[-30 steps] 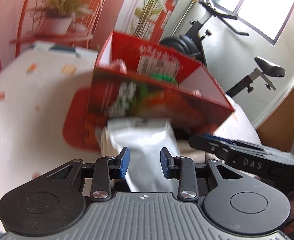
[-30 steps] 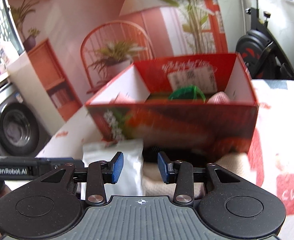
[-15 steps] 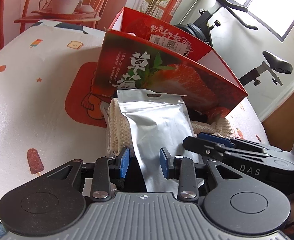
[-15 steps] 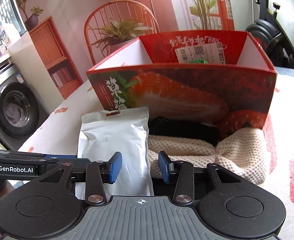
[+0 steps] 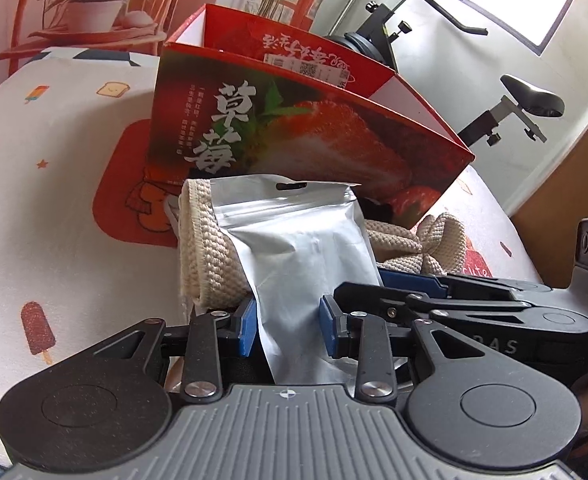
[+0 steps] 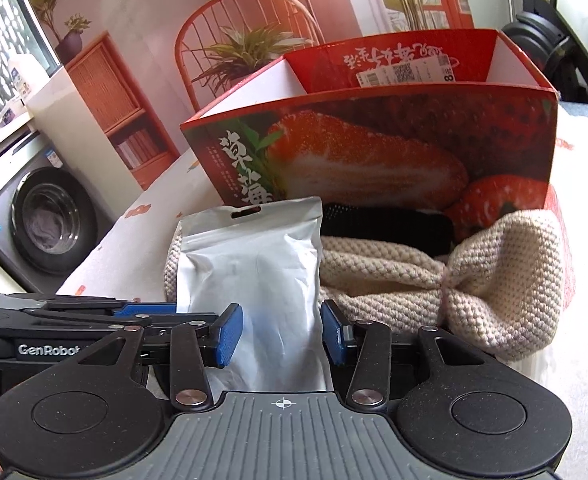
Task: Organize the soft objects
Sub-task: 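Reach the right tool to the white foil bag and grasp it, then lift the white foil bag with the right tool over the red box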
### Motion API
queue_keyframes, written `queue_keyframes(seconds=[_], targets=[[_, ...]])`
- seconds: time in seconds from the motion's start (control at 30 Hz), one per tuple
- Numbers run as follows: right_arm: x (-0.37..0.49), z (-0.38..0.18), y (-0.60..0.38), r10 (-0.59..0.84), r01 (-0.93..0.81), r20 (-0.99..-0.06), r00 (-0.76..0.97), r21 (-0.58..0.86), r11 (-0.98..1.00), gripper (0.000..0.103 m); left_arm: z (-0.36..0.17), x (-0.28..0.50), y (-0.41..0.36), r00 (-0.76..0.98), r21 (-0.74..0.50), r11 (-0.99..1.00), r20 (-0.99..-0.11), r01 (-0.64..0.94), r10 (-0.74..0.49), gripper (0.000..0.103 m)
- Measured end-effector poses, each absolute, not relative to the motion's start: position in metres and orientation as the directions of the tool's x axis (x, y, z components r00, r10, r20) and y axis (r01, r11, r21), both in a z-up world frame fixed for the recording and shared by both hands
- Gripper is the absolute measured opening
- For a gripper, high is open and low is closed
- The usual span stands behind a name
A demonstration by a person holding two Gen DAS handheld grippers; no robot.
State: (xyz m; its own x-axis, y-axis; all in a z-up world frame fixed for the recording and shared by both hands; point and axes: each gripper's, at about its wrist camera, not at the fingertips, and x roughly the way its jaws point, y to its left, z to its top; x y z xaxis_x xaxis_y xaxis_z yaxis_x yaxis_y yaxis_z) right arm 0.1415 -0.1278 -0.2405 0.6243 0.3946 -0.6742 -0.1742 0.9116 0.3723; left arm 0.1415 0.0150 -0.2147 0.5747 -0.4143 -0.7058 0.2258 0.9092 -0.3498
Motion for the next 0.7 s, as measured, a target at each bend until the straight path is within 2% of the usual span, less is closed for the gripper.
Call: queue_keyframes(seconds=[0.33,0.53,0.7], targets=[[0.136,-0.242,-0.128,0.389,-0.167,-0.681,0.62,0.37,0.914,0.026,-0.221,0.145,0.019,0.569,-0.37,0.905,-0.706,0.211,-0.421,0.035],[0.134,-0.237,-0.124,0.384,-0.184,-0.678,0.627,0.35,0.918,0.024,-0.21,0.137,0.016,0.6,-0.332,0.914,-0.691,0.232,-0.403,0.035],[0.128,-0.226,-0.127,0.38,-0.19,-0.643,0.665,0.346,0.919,0.024,-0.195,0.132,0.019,0.632,-0.349,0.898,-0.64,0.268,-0.437,0.035]])
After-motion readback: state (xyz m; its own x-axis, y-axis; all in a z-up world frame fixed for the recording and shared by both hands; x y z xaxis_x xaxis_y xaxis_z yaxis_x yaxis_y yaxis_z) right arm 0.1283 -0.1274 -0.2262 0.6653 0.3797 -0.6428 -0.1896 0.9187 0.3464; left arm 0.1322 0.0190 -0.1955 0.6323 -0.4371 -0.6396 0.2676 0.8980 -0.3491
